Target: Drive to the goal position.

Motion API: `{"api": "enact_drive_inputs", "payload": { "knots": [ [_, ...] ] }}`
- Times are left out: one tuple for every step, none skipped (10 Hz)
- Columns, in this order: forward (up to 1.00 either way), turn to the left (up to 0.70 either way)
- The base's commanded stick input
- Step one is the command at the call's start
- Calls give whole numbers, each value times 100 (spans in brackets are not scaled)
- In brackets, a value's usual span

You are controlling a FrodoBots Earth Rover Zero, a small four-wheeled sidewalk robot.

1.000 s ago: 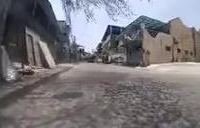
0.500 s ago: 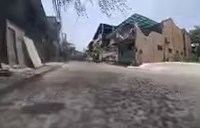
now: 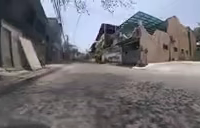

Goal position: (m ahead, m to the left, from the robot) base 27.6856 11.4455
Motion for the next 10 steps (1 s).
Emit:
{"api": "enact_drive_inputs", "payload": {
  "knots": [
    [100, 0],
    [100, 0],
    [100, 0],
    [100, 0],
    [100, 0],
    [100, 0],
    [100, 0],
    [100, 0],
    [100, 0],
    [100, 0]
  ]
}}
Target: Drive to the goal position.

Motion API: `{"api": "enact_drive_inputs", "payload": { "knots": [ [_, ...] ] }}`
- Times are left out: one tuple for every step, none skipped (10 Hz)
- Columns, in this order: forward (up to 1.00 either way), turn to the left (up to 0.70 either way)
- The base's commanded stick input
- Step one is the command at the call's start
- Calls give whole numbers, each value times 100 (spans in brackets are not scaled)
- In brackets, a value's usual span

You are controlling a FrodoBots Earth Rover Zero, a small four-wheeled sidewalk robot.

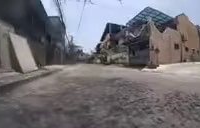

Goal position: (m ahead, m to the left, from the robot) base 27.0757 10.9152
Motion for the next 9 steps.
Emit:
{"api": "enact_drive_inputs", "payload": {
  "knots": [
    [100, 0],
    [100, 0],
    [100, 0],
    [100, 0],
    [100, 0],
    [100, 0],
    [100, 0],
    [100, 0],
    [100, 0]
  ]
}}
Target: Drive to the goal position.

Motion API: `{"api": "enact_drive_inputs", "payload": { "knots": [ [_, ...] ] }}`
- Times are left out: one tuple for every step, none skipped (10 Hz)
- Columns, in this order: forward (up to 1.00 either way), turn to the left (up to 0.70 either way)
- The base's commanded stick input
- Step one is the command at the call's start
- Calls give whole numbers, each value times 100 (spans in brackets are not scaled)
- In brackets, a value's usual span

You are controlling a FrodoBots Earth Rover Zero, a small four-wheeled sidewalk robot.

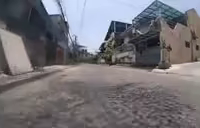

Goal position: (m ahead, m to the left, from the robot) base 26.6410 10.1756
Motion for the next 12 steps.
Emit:
{"api": "enact_drive_inputs", "payload": {
  "knots": [
    [100, 0],
    [100, 0],
    [100, 0],
    [100, 0],
    [100, 0],
    [100, 0],
    [100, 0],
    [100, 0],
    [100, 0],
    [100, 0],
    [100, 2],
    [100, 2]
  ]
}}
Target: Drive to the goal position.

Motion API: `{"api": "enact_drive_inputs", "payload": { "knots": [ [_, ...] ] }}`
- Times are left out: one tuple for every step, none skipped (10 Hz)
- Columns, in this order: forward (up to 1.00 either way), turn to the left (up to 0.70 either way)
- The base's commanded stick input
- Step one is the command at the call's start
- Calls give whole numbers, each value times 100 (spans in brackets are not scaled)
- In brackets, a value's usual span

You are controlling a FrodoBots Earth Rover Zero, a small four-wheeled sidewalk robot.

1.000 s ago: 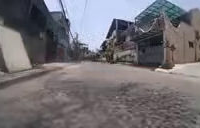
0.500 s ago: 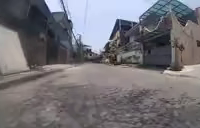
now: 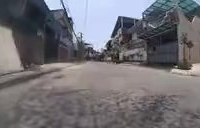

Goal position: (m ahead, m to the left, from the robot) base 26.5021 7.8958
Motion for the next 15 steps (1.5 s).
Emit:
{"api": "enact_drive_inputs", "payload": {
  "knots": [
    [100, 1],
    [100, 0],
    [100, 0],
    [100, 0],
    [100, 0],
    [100, 0],
    [100, 0],
    [100, 0],
    [100, 0],
    [100, 0],
    [100, 0],
    [100, 0],
    [100, 0],
    [100, 0],
    [100, 0]
  ]
}}
